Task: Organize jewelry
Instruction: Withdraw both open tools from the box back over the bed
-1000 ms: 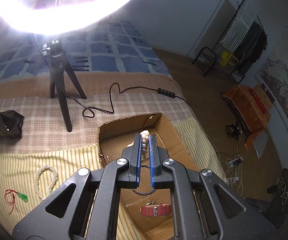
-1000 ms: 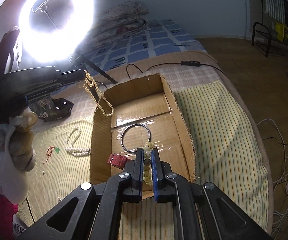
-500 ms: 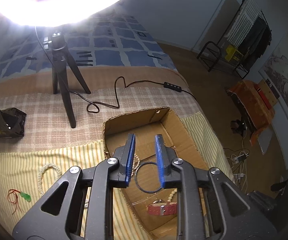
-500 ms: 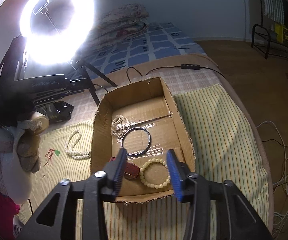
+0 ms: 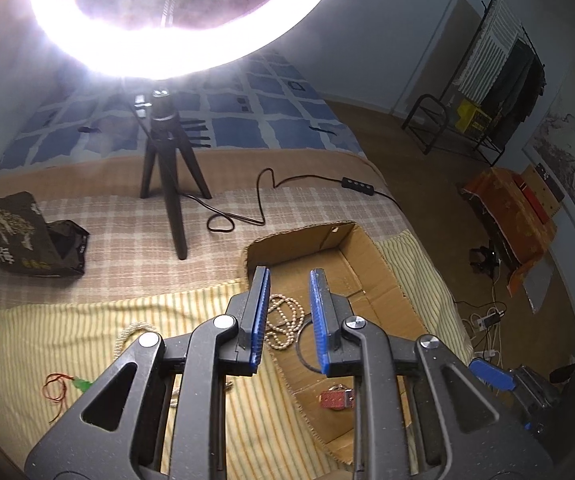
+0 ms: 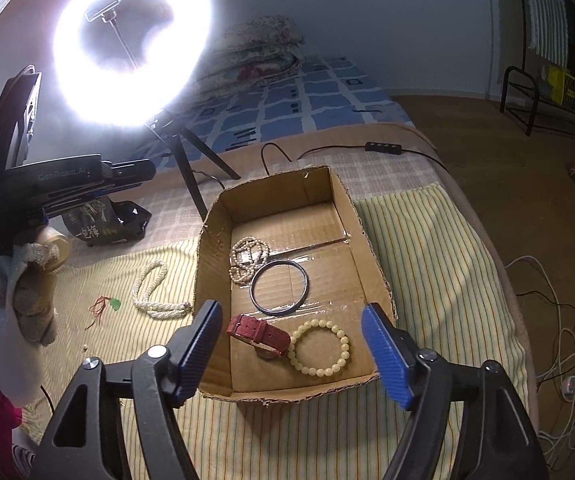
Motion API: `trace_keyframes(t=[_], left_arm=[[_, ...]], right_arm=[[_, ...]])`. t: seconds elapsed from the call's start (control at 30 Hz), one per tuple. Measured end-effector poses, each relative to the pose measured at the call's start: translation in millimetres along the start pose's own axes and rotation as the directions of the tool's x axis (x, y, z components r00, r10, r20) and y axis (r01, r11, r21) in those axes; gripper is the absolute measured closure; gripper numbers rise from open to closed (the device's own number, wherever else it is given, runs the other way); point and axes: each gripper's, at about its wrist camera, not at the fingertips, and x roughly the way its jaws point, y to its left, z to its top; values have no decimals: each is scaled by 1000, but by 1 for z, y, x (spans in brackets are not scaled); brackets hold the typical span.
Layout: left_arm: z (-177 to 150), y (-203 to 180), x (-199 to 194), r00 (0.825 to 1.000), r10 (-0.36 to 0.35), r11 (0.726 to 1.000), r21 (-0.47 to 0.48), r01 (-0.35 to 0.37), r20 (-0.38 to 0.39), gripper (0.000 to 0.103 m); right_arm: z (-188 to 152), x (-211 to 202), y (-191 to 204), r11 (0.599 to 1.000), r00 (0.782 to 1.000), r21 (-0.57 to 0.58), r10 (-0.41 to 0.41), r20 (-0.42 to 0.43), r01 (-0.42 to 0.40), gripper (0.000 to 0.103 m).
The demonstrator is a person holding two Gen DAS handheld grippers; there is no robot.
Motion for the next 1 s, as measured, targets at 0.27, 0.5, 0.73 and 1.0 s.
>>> trace_keyframes(t=[0.27,0.5,0.73,1.0], left_arm=[[-4,13,-30,998,49,998,25,-50,36,84],[-17,37,-72,988,116,992,41,-121,101,44],[-36,74,-103,982,157,987,12,-159,105,37],[-70,127,-129,974,215,976,-49,-211,75,37]], right_arm=[[1,-13,16,999,1000,-43,-16,24,17,12],[1,-24,35,994,994,-91,-59,88,67,0],[-6,-20,57,990,996,-139,-7,94,20,0],[-14,-12,86,975,991,-222,34,133,-4,0]])
